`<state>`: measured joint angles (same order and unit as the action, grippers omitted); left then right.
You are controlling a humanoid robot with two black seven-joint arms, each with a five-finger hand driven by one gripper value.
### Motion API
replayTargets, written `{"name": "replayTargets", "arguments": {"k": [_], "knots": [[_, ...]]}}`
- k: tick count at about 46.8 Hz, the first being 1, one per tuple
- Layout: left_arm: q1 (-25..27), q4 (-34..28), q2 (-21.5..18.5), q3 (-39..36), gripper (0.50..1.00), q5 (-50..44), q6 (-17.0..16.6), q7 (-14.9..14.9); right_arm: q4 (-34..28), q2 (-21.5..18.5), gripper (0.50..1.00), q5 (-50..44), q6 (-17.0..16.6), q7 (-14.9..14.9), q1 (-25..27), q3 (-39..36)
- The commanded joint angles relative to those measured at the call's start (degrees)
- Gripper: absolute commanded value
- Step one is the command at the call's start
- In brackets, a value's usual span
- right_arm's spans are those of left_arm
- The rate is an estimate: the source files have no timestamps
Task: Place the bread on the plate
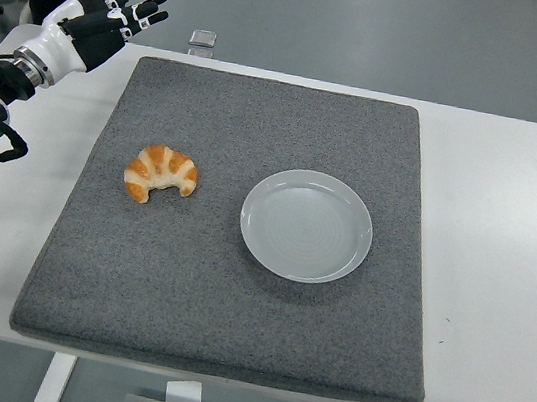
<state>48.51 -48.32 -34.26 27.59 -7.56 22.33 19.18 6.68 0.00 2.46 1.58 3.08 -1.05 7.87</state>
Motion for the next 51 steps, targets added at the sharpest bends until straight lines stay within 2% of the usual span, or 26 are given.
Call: {"name": "replayTargets", "arguments": {"k": [1, 25, 30, 34, 39, 43, 51], "knots": [[0.01, -0.11, -0.01, -0.26, 0.988, 0.09, -0.01, -0.02, 0.0, 0.0, 0.93, 0.0, 0.0, 0.0, 0.0, -0.05], [0.53, -1.69, -0.45, -0.61, 0.988, 0.35, 0.08, -0.02, 0.0, 0.0, 0.93, 0.0, 0.0, 0.0, 0.0, -0.05], [2.64, -3.71, -2.29, -1.49, 0.988, 0.53, -1.76, -0.37, 0.0, 0.0, 0.93, 0.0, 0.0, 0.0, 0.0, -0.05], [6.94, -5.81, -5.46, -5.26, 0.988, 0.53, -3.43, -2.04, 0.0, 0.0, 0.93, 0.0, 0.0, 0.0, 0.0, -0.05], [14.58, -7.49, -7.66, -14.13, 0.986, 0.53, -5.36, -4.32, 0.0, 0.0, 0.93, 0.0, 0.0, 0.0, 0.0, -0.05], [20.65, -8.02, -8.8, -21.34, 0.986, 0.53, -7.39, -4.41, 0.0, 0.0, 0.93, 0.0, 0.0, 0.0, 0.0, 0.04], [30.67, -8.19, -9.24, -33.65, 0.986, 0.53, -9.15, -4.41, 0.0, 0.0, 0.93, 0.0, 0.0, 0.0, 0.0, -0.05]]}}
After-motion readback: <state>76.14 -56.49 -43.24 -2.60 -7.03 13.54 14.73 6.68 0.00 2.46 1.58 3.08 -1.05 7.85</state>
